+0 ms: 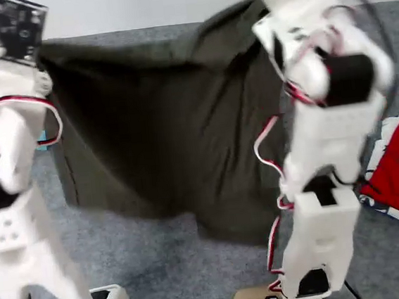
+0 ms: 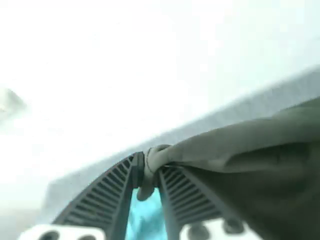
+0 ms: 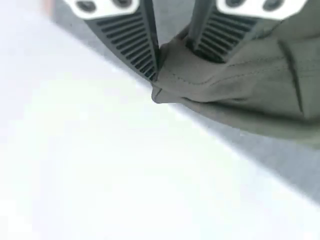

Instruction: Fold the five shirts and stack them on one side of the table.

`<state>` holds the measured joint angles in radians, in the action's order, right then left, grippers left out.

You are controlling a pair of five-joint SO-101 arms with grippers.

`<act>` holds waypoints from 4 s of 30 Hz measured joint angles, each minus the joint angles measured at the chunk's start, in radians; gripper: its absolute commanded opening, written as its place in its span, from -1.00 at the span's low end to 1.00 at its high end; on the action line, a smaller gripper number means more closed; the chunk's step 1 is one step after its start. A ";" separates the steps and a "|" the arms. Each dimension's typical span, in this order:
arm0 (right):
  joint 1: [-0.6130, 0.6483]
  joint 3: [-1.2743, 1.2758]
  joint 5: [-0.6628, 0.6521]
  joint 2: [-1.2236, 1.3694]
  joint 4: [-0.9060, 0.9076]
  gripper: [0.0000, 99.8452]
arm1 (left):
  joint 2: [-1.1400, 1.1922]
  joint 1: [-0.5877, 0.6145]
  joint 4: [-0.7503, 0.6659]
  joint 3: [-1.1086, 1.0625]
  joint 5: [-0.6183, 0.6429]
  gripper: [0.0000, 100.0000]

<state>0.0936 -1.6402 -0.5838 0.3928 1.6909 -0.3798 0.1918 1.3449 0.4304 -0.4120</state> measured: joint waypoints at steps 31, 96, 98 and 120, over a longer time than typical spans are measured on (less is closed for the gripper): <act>-0.480 -0.034 -0.132 -0.756 0.061 -0.98 | -0.041 0.127 0.390 0.881 0.000 -0.99; -0.167 0.628 -0.098 -0.006 -0.132 -0.98 | 0.008 0.005 -0.664 -0.853 -0.261 -0.99; -0.163 0.628 -0.098 0.037 -0.180 -0.98 | 0.078 0.005 -0.703 -0.848 -0.265 -0.99; -0.143 0.637 -0.098 0.215 -0.574 -0.98 | 0.882 -0.003 -0.497 0.018 -0.272 -0.99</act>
<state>-0.0491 -1.0035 -0.6820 0.6076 1.1170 0.5025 0.1887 0.8477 0.4488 -0.6836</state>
